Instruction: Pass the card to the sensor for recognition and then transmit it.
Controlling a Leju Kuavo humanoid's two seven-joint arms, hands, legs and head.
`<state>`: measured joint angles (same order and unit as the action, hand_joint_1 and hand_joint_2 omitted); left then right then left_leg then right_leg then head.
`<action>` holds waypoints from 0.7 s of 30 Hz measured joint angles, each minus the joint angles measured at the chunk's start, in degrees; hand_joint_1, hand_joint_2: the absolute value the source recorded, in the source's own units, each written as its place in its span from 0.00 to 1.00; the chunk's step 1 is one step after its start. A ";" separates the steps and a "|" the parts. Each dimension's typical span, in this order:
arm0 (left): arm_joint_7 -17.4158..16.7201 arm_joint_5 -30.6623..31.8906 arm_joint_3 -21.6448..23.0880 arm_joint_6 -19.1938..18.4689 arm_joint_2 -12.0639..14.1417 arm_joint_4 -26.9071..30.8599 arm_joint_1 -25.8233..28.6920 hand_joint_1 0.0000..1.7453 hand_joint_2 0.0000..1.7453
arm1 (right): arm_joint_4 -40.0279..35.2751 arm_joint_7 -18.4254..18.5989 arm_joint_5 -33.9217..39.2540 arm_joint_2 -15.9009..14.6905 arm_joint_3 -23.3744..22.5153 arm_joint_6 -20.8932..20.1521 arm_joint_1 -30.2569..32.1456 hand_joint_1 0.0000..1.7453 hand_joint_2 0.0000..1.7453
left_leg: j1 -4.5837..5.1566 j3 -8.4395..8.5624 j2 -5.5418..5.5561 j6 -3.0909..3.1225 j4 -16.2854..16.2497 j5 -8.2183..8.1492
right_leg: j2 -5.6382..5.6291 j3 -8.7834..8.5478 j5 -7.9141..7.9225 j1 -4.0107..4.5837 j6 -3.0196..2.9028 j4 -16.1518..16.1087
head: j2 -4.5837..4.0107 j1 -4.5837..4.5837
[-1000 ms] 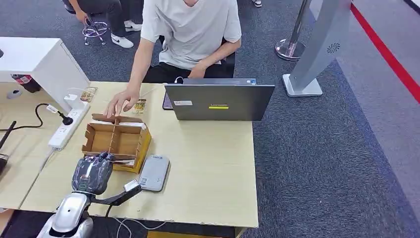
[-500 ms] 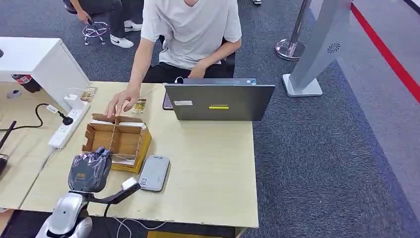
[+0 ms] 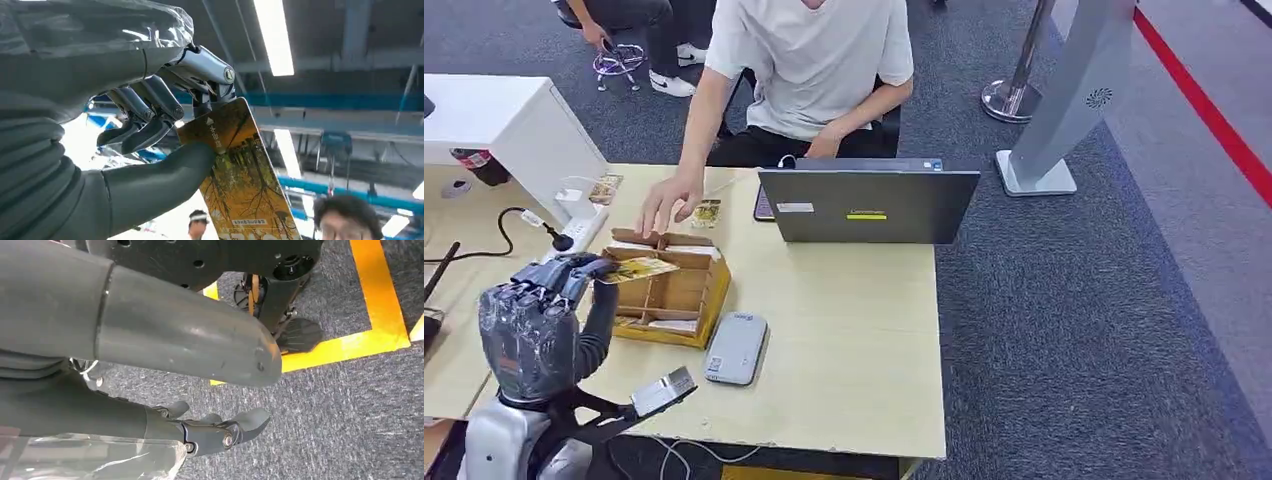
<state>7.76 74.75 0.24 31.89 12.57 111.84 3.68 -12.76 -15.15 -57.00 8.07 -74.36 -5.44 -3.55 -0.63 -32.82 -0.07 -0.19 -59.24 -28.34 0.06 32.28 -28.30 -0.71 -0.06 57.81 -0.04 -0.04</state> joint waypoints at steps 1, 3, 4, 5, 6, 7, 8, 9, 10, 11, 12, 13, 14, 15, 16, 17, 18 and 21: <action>-0.33 -0.02 0.00 -0.39 0.00 -0.02 -1.35 1.00 1.00 | 0.00 -0.04 -0.09 0.00 0.00 0.07 -0.07 0.00 0.00 | -0.01 0.00 0.01 -0.01 0.00 0.00 | -0.01 -0.01 0.01 0.00 -0.01 0.00 | 0.00 0.02; -0.41 -0.22 0.00 -0.50 0.00 -0.04 -3.51 1.00 1.00 | 0.00 -0.22 -0.20 0.00 0.00 0.09 -0.09 0.00 0.00 | -0.01 0.02 -0.03 -0.06 0.00 0.04 | -0.04 -0.01 0.06 0.00 -0.08 0.03 | 0.00 0.00; -0.41 -0.31 0.00 -0.50 0.00 -0.04 -4.08 1.00 1.00 | 0.00 -0.33 -0.33 0.00 0.00 0.09 -0.06 0.00 0.00 | -0.01 0.03 -0.06 -0.06 0.00 0.04 | -0.05 0.00 0.09 0.01 -0.12 0.03 | 0.00 0.00; -0.63 0.31 0.00 -0.48 0.00 -0.09 -4.59 1.00 1.00 | 0.00 -0.37 -0.59 0.00 0.02 0.04 -0.03 0.00 0.00 | 0.00 0.04 -0.08 -0.06 0.00 0.04 | -0.08 0.03 0.09 0.01 -0.12 0.03 | 0.00 0.00; -1.58 2.83 0.00 -0.48 0.00 -0.42 -5.37 1.00 1.00 | 0.00 -0.44 -0.94 0.00 0.07 -0.02 -0.03 0.00 0.00 | 0.00 0.03 -0.07 -0.05 0.00 0.05 | -0.08 0.03 0.09 0.01 -0.12 0.02 | 0.00 -0.02; -2.78 6.53 -0.02 -0.22 0.00 -1.51 -6.74 1.00 1.00 | 0.00 -0.48 -1.51 0.00 0.24 -0.15 -0.04 0.00 0.00 | 0.00 0.02 -0.01 -0.03 0.00 0.07 | -0.01 0.03 0.09 0.00 -0.12 0.02 | 0.00 0.02; -3.85 9.56 -0.04 0.16 0.04 -3.60 -8.72 1.00 1.00 | 0.00 -0.55 -2.06 -0.02 0.48 -0.26 -0.11 0.00 0.00 | 0.00 0.00 0.06 0.00 -0.01 0.10 | 0.07 0.02 0.09 0.00 -0.12 0.02 | 0.00 0.00; -4.79 11.22 -0.04 0.59 0.20 -7.29 -11.47 1.00 1.00 | 0.02 -0.52 -2.56 -0.09 0.81 -0.39 -0.29 0.00 0.00 | 0.00 0.00 0.11 -0.01 -0.01 0.14 | 0.15 0.01 0.09 0.00 -0.12 0.02 | 0.00 0.00; -5.65 11.45 -0.07 1.13 0.41 -11.45 -14.28 1.00 1.00 | 0.04 -0.50 -2.86 -0.13 1.09 -0.65 -0.45 0.00 0.00 | 0.00 -0.01 0.13 -0.03 0.00 0.18 | 0.16 -0.01 0.12 0.00 -0.10 0.02 | 0.00 0.00; -6.01 11.61 -0.07 1.93 0.57 -16.28 -17.44 1.00 1.00 | 0.04 -0.39 -3.08 -0.18 1.38 -0.88 -0.64 0.00 0.00 | -0.01 -0.02 0.14 -0.07 0.00 0.22 | 0.16 -0.01 0.16 0.00 -0.10 0.03 | 0.00 0.02; -6.49 11.74 -0.07 2.64 0.66 -20.68 -20.08 1.00 1.00 | 0.07 -0.24 -3.23 -0.24 1.64 -0.98 -0.77 0.00 0.00 | 0.00 -0.02 0.13 -0.10 0.00 0.27 | 0.15 0.00 0.21 0.00 -0.14 0.06 | 0.00 0.00; -7.01 11.78 -0.07 3.50 0.77 -25.09 -22.60 1.00 1.00 | 0.09 0.11 -3.45 -0.26 1.86 -0.96 -0.87 0.00 0.00 | -0.01 0.00 0.08 -0.13 0.00 0.30 | 0.10 0.02 0.31 0.00 -0.14 0.07 | 0.00 0.00; -7.36 11.80 -0.07 4.00 0.79 -29.00 -24.63 1.00 1.00 | 0.09 0.39 -3.63 -0.26 1.92 -0.87 -0.89 0.00 0.00 | -0.01 -0.01 0.02 -0.13 0.00 0.34 | 0.00 0.05 0.35 0.01 -0.16 0.09 | 0.00 0.00; -7.80 11.80 -0.07 4.16 0.79 -32.21 -26.31 1.00 1.00 | 0.11 0.66 -3.69 -0.26 1.99 -0.79 -0.86 0.00 0.00 | 0.00 -0.01 -0.03 -0.14 0.00 0.34 | -0.05 0.07 0.36 0.01 -0.15 0.09 | 0.00 -0.02; -8.11 11.82 -0.07 4.28 0.74 -35.11 -27.61 1.00 1.00 | 0.15 0.79 -3.74 -0.28 2.06 -0.70 -0.79 0.00 0.00 | 0.00 -0.01 -0.06 -0.14 0.00 0.34 | -0.08 0.09 0.36 0.01 -0.15 0.09 | 0.00 0.00; -8.33 11.85 -0.07 4.33 0.72 -37.56 -28.65 1.00 1.00 | 0.18 0.92 -3.78 -0.28 2.19 -0.55 -0.74 0.00 0.00 | 0.00 -0.01 -0.08 -0.14 0.00 0.34 | -0.11 0.10 0.36 0.01 -0.15 0.09 | 0.00 0.00; -8.78 11.85 -0.07 4.29 0.70 -39.42 -29.33 1.00 1.00 | 0.22 1.18 -3.87 -0.28 2.34 -0.40 -0.73 0.00 0.00 | 0.00 -0.02 -0.11 -0.15 0.00 0.34 | -0.15 0.13 0.36 0.01 -0.15 0.09 | 0.00 0.00; -9.77 11.87 -0.04 4.13 0.48 -43.39 -30.76 1.00 1.00 | 0.30 1.46 -3.91 -0.28 2.53 -0.04 -0.72 0.00 0.00 | 0.00 -0.06 -0.11 -0.14 0.00 0.33 | -0.16 0.16 0.35 0.00 -0.14 0.08 | 0.00 0.00</action>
<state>-2.01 86.62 0.20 36.02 13.05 68.45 -27.09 -12.46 -13.68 -60.92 7.78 -71.82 -5.49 -4.27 -0.63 -32.87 -0.19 -0.33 -59.24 -28.01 -0.10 32.44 -27.94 -0.71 -0.20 57.89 -0.04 -0.04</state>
